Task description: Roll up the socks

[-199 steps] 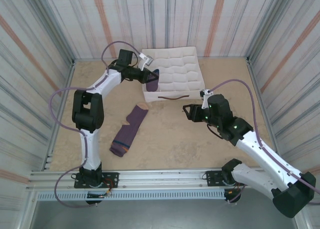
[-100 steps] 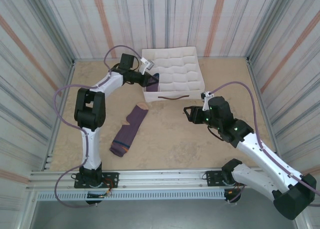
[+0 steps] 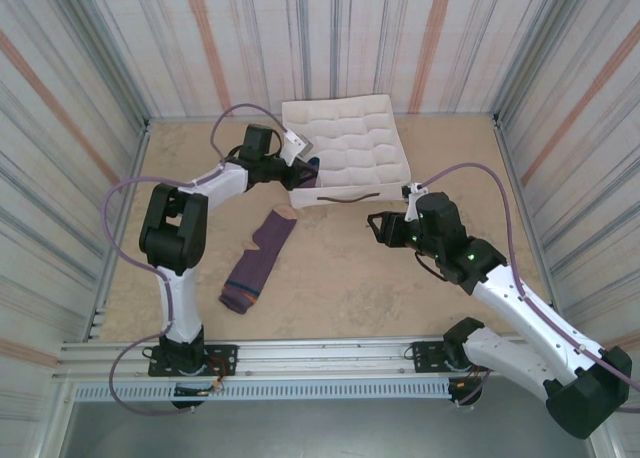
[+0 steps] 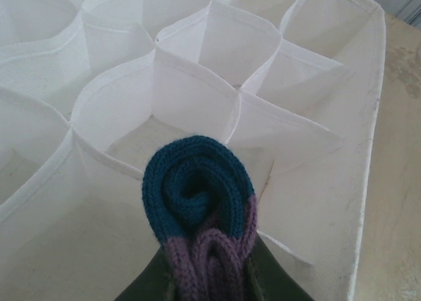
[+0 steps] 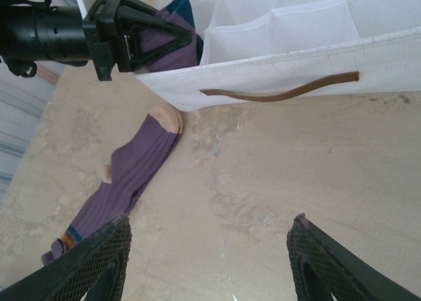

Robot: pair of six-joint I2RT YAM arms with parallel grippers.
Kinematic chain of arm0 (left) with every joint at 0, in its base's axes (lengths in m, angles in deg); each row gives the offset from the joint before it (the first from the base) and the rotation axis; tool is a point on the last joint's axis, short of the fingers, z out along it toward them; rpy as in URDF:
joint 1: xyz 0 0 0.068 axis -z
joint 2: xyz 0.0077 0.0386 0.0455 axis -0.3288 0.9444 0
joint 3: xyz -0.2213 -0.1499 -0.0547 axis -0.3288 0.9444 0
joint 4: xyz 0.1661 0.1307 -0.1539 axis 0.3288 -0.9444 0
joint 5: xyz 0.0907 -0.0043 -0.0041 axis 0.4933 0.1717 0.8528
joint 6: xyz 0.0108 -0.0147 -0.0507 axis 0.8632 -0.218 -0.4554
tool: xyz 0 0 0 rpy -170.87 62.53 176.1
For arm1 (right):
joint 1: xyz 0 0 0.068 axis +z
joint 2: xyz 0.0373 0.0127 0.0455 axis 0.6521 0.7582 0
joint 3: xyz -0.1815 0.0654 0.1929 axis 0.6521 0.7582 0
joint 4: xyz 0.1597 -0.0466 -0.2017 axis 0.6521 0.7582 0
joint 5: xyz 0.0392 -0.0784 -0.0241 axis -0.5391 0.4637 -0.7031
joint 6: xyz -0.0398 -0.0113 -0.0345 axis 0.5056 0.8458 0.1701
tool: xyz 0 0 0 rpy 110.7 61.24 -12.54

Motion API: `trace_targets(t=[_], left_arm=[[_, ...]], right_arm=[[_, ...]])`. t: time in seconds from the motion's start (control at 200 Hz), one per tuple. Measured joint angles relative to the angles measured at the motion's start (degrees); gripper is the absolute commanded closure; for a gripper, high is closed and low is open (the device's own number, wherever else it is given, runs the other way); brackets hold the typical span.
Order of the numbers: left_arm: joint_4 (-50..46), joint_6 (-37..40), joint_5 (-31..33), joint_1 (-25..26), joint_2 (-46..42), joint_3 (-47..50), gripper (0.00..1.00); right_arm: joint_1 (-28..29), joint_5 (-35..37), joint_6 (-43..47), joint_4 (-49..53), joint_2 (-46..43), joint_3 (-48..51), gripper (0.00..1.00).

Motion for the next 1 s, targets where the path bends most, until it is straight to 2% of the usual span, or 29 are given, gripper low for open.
trace_targets(t=[0.04,0.1,0.195,0.235,0.311,0.386,0.461,0.726,0.867,1.002], left_arm=[[0.26,0.15,0.11,0.13,-0.15,0.17,0.65],[0.39,0.61,0.42,0.20,-0.24,0.17,0.55],[-0.61,0.83,0.72,0.20,-0.24,-0.20,0.50],[-1.73,1.05,1.03,0.24,-0.22,-0.85,0.43],[-2.84,1.11,1.40,0.24,-0.24,-1.62,0.20],[-2.86,1.03,1.68,0.24,-0.33,-1.68,0.08],[-2.89,0.85,2.23,0.24,-0.59,-1.68,0.02],[-5.11,-1.25,3.74,0.22,-3.02,-2.82,0.01],[-7.32,-5.35,5.60,0.07,-6.23,-6.69,0.01],[-9.38,-11.13,7.43,-0.61,-9.60,-9.49,0.01]], right_arm=[[0.00,0.02,0.00,0.00,0.00,0.00,0.35],[0.00,0.02,-0.09,0.02,-0.02,0.00,0.35],[0.00,0.04,-0.13,0.24,-0.02,0.00,0.35],[0.00,0.04,-0.15,0.46,-0.02,0.00,0.35],[0.00,0.09,-0.15,1.14,-0.02,0.00,0.35],[0.00,0.20,-0.13,1.75,-0.02,0.00,0.35],[0.00,0.20,-0.13,2.34,-0.02,0.00,0.35],[-0.04,-0.04,-0.13,2.38,2.03,-0.22,0.34],[-0.04,-0.52,-0.15,2.36,5.53,-0.92,0.32],[0.13,-1.09,-0.15,1.73,10.03,-2.08,0.25]])
